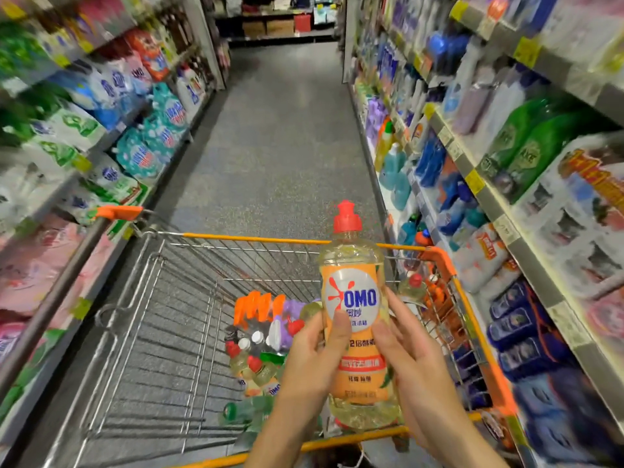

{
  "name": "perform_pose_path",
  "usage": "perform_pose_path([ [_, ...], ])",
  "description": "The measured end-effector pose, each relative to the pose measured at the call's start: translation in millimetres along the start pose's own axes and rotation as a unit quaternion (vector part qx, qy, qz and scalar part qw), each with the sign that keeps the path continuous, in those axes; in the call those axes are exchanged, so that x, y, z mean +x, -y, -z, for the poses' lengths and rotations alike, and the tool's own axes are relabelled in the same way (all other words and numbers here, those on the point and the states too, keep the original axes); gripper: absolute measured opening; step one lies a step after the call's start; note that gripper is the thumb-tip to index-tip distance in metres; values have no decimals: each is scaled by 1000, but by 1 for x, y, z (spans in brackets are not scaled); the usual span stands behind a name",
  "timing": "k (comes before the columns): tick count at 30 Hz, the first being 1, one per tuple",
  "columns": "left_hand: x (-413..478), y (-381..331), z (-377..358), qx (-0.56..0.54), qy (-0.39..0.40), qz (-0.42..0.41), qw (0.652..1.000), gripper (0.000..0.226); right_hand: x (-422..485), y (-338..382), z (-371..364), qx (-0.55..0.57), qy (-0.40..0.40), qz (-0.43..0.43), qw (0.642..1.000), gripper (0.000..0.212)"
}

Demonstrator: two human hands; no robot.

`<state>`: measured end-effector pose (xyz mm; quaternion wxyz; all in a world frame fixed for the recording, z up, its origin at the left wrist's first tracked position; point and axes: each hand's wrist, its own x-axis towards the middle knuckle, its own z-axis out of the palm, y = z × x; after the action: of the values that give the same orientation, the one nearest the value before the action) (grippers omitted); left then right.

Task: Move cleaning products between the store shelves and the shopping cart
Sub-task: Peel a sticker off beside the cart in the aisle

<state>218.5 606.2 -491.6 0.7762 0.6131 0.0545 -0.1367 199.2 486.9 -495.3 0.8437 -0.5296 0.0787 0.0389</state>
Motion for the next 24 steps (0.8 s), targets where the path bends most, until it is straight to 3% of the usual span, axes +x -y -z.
perform_pose_path([
  [4,-13,-3,3,12,43,-12,999,51,-19,4,-7,0,-19,19,1000,92],
  [8,-30,-9,13,25,89,-31,995,47,-43,6,-20,-21,-40,59,997,51],
  [14,-70,-28,19,65,187,-53,979,47,-105,13,-44,-31,-98,124,987,62],
  [20,-137,-34,-16,61,348,-29,935,45,-205,24,-45,-27,-236,201,950,51],
  [24,-187,-18,-55,68,437,-25,897,50,-286,33,-38,-28,-329,243,912,55],
])
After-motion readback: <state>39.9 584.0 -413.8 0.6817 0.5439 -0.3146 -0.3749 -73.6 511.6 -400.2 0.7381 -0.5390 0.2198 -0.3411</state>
